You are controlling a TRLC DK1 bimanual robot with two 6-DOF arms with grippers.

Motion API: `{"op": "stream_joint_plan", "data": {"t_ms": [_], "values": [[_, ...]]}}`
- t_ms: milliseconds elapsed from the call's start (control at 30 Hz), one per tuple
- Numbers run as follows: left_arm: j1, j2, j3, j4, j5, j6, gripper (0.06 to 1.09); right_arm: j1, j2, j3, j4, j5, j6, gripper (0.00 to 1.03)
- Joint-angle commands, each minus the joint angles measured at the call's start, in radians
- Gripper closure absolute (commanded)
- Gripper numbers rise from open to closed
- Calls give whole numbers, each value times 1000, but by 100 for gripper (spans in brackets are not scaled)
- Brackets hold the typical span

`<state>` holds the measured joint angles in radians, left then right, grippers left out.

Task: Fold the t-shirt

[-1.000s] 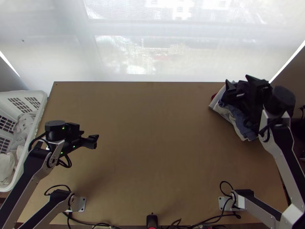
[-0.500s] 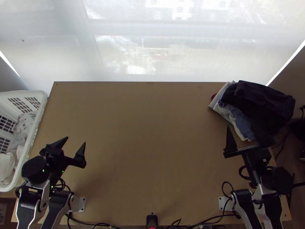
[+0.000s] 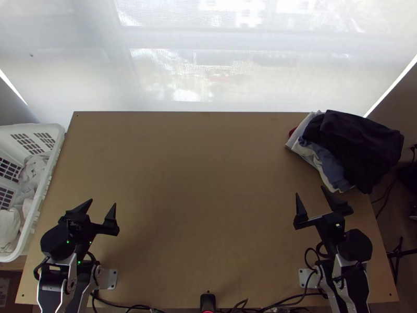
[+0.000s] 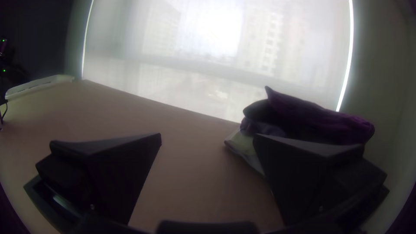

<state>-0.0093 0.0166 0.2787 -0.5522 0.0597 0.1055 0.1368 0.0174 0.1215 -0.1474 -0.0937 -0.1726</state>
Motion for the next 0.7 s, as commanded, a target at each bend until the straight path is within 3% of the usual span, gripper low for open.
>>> {"op": "stream_joint_plan", "data": {"t_ms": [0,100,233,333,667], "values": [[11,-20,-26,0,9,-89,10,4,-20,-23,-72,-1,-2,4],[15,-20,-26,1,8,-93,10,-39,-19,-25,-80,-3,2,4],[25,-18,-27,1,8,-93,10,-290,-19,-25,-80,-1,-1,4],[19,-18,-27,3,6,-92,10,-414,-19,-25,-78,-1,-1,4],[20,-18,-27,1,8,-92,10,-442,-19,-25,-80,-1,-1,4]]}}
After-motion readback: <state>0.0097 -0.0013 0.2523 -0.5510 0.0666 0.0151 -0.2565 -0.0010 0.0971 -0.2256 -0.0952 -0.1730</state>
